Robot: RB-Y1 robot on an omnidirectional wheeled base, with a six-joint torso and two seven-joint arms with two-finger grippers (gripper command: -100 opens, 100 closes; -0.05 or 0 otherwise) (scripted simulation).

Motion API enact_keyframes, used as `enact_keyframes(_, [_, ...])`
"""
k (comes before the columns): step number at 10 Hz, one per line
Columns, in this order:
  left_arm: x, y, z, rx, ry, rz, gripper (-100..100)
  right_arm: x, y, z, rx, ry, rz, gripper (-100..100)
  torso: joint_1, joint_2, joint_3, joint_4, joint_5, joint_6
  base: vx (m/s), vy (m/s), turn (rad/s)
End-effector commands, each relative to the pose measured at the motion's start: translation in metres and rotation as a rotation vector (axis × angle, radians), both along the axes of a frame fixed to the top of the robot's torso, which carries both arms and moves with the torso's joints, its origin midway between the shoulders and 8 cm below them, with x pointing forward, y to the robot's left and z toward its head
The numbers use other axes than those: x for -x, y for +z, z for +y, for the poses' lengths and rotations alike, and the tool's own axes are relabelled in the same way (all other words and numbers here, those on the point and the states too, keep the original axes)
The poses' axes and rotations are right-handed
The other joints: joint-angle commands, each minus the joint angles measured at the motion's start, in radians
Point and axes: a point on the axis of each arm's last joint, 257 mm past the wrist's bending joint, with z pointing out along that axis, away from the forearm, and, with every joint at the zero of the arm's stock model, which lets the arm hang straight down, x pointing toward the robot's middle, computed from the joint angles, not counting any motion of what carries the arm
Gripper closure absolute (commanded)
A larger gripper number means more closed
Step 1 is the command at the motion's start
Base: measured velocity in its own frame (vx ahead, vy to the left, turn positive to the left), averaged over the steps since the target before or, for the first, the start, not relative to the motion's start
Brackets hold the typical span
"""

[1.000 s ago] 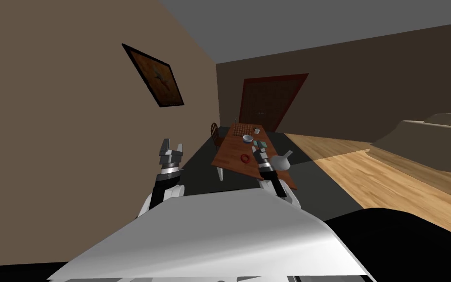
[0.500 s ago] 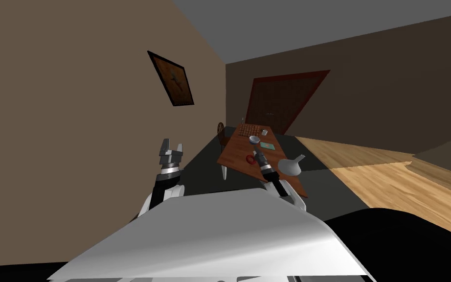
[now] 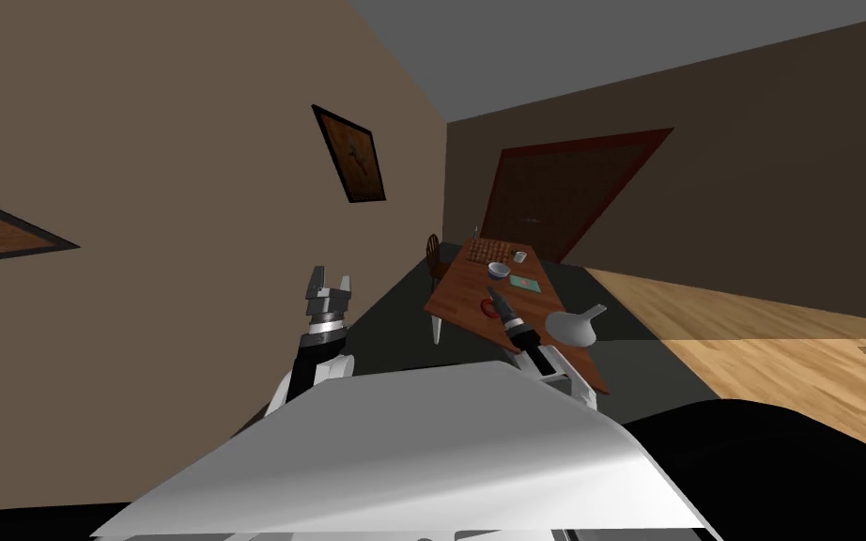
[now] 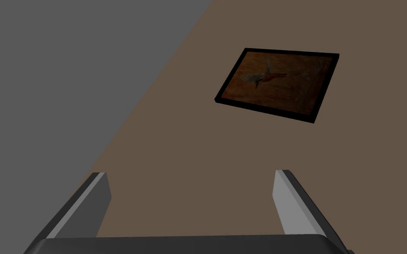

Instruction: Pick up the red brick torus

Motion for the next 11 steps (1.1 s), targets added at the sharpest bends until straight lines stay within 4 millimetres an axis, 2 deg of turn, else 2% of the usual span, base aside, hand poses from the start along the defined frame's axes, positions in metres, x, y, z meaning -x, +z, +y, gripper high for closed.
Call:
enact_keyframes(1, [0.0, 0.0, 0.0, 0.0, 0.0, 0.0, 0, 0.0, -0.02, -0.014, 0.086, -0.006, 0.047, -100, 0.0, 0.0, 0.0, 0.0, 0.0, 0.0, -0.026, 0.038, 0.208])
enact_keyframes(2, [0.0, 0.0, 0.0, 0.0, 0.0, 0.0, 0, 0.001, -0.024, -0.015, 0.095, -0.007, 0.054, -100, 0.001, 0.0, 0.0, 0.0, 0.0, -0.001, -0.019, 0.029, 0.097])
enact_keyframes(3, [0.0, 0.0, 0.0, 0.0, 0.0, 0.0, 0, 0.002, -0.039, -0.029, 0.169, -0.01, 0.091, -100, 0.0, 0.0, 0.0, 0.0, 0.0, 0.0, -0.018, 0.038, 0.203])
enact_keyframes(4, [0.0, 0.0, 0.0, 0.0, 0.0, 0.0, 0, 0.002, -0.044, -0.03, 0.178, -0.012, 0.1, -100, 0.001, 0.0, 0.0, 0.0, 0.0, 0.0, -0.013, 0.024, 0.111])
enact_keyframes(5, [0.0, 0.0, 0.0, 0.0, 0.0, 0.0, 0, 0.004, -0.057, -0.044, 0.246, -0.013, 0.135, -100, 0.0, 0.0, 0.0, 0.0, 0.0, 0.0, -0.016, 0.037, 0.248])
enact_keyframes(6, [0.0, 0.0, 0.0, 0.0, 0.0, 0.0, 0, 0.005, -0.063, -0.047, 0.261, -0.015, 0.148, -100, 0.001, 0.0, 0.0, 0.0, 0.0, -0.001, -0.016, 0.025, 0.1])
enact_keyframes(7, [0.0, 0.0, 0.0, 0.0, 0.0, 0.0, 0, 0.008, -0.075, -0.062, 0.327, -0.016, 0.182, -100, 0.0, 0.0, 0.0, 0.0, 0.0, 0.0, -0.02, 0.031, 0.214])
enact_keyframes(8, [0.0, 0.0, 0.0, 0.0, 0.0, 0.0, 0, 0.009, -0.082, -0.064, 0.345, -0.016, 0.196, -100, 0.0, 0.0, 0.0, 0.0, 0.0, -0.001, -0.014, 0.024, 0.137])
enact_keyframes(9, [0.0, 0.0, 0.0, 0.0, 0.0, 0.0, 0, 0.015, -0.099, -0.083, 0.41, -0.02, 0.242, -100, 0.0, 0.0, 0.0, 0.0, 0.0, 0.0, -0.022, 0.035, 0.214])
enact_keyframes(10, [0.0, 0.0, 0.0, 0.0, 0.0, 0.0, 0, 0.015, -0.1, -0.083, 0.429, -0.016, 0.245, -100, 0.0, 0.0, 0.0, 0.0, 0.0, 0.0, -0.018, 0.028, 0.113])
enact_keyframes(11, [0.0, 0.0, 0.0, 0.0, 0.0, 0.0, 0, 0.02, -0.114, -0.101, 0.491, -0.017, 0.288, -100, 0.0, 0.0, 0.0, 0.0, 0.0, 0.0, -0.025, 0.033, 0.187])
